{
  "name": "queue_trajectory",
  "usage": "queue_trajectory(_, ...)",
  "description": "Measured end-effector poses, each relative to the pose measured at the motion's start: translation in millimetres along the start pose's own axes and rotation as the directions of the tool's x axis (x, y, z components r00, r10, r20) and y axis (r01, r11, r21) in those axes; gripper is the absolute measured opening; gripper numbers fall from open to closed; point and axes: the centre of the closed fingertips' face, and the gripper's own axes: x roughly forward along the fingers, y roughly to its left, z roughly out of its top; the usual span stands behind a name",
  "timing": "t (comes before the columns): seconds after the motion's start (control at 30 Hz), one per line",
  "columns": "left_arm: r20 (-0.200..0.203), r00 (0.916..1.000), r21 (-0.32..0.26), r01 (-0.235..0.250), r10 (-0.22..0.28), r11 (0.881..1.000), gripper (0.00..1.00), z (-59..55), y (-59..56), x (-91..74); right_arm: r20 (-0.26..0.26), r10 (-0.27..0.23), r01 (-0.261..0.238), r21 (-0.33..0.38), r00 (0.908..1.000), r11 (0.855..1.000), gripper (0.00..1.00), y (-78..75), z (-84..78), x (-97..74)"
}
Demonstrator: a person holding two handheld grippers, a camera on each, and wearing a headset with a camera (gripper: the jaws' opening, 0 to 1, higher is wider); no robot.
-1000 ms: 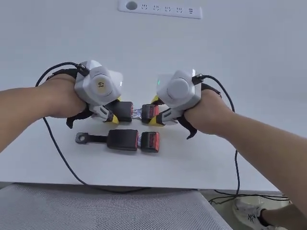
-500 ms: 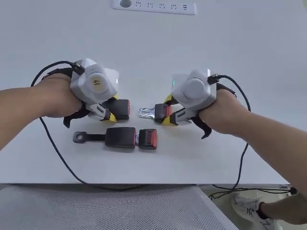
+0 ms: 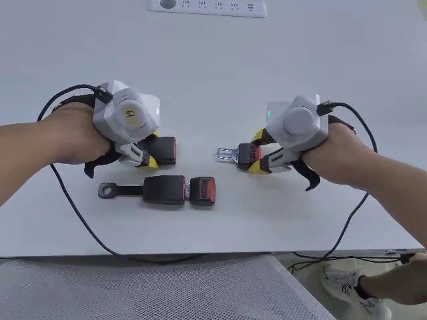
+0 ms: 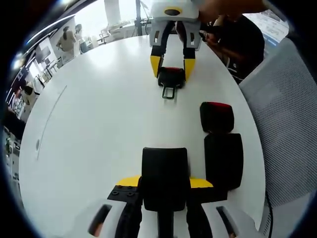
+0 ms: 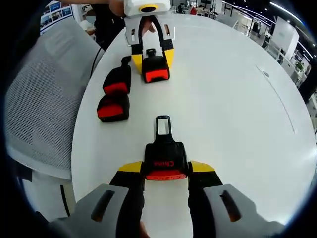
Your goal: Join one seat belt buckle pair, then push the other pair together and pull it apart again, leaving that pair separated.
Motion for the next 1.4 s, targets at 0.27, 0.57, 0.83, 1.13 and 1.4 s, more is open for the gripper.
queue_trajectory(0.27, -0.003, 1.0, -0.004, -0.003, 0.003, 1.0, 0.34, 0.7, -0.2, 0.0, -0.009, 0.005, -0.005, -0.017, 1.0, 1.0, 0.33, -0.7, -2.0, 0.0)
queue_trajectory(0.57, -0.018, 0.9998, -0.003, -0.002, 0.002, 1.0, 0.34, 1.1, 0.4, 0.4, -0.02, -0.004, 0.003, -0.041, 0.9998, 0.999, 0.34, -1.7, -3.2, 2.5)
queue_trajectory(0.83, 0.0, 1.0, -0.01, -0.007, 0.007, 1.0, 0.35, 1.0, 1.5, -0.1, -0.005, -0.03, 0.03, -0.044, 0.9995, 0.999, 0.38, 0.0, -0.2, 2.8)
queue_trajectory(1.13, 0.001, 0.999, 0.02, -0.044, 0.044, 0.999, 0.43, 1.2, 3.0, -3.0, 0.036, -0.125, 0.126, -0.012, 0.9915, 0.992, 0.49, -5.6, 9.0, -9.6)
queue_trajectory(1.4, 0.113, 0.9845, -0.059, -0.128, 0.134, 0.99, 0.5, 17.2, 13.1, -42.3, 0.079, -0.171, 0.168, 0.043, 0.9822, 0.985, 0.52, 6.5, 16.3, -22.5)
